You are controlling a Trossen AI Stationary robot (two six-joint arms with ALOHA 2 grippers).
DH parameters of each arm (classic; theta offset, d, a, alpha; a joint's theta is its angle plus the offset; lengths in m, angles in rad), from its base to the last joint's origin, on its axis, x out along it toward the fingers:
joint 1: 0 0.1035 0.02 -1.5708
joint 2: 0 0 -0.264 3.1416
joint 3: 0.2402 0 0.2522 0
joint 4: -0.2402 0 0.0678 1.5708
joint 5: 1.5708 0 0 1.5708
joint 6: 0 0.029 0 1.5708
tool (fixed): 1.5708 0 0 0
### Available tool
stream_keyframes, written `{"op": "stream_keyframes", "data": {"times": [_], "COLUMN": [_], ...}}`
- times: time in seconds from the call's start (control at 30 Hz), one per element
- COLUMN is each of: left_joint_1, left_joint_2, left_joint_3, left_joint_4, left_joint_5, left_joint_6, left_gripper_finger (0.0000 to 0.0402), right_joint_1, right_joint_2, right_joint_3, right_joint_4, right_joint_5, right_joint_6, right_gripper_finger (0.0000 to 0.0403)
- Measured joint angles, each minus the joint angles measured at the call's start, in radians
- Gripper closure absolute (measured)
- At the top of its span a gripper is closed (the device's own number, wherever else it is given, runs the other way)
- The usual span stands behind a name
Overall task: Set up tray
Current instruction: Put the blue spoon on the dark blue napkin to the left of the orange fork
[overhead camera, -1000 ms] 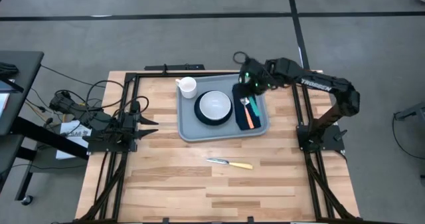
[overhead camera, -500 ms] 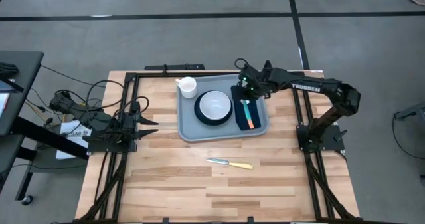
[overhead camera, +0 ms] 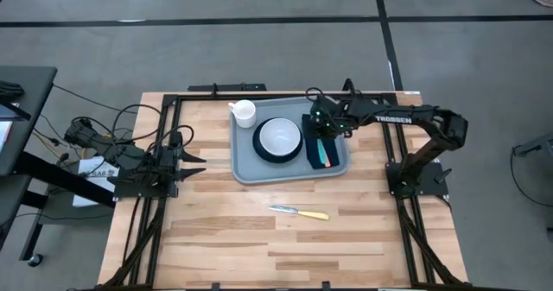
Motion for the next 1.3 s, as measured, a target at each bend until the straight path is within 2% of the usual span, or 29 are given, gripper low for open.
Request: {"op": "stream_keyframes", "data": {"times": [0.43, 0.93, 1.3], "left_joint_1": [0.000, 0.000, 0.000], "left_joint_2": [0.000, 0.000, 0.000], "left_joint_3": [0.000, 0.000, 0.000], "left_joint_4": [-0.001, -0.001, -0.001], "left_joint_5": [0.001, 0.000, -0.001], "left_joint_6": [0.000, -0.005, -0.005], "left_gripper_finger": [0.0305, 0.0305, 0.0305], "right_joint_1": [-0.024, -0.013, -0.014], "right_joint_2": [0.176, 0.278, 0.282], "right_joint_3": [0.016, 0.070, 0.070], "right_joint_4": [0.065, 0.089, 0.086], "right_joint_5": [-0.044, -0.046, -0.045], "right_joint_6": [-0.077, -0.070, -0.052], "right_gripper_finger": [0.0377, 0.0372, 0.0364]}}
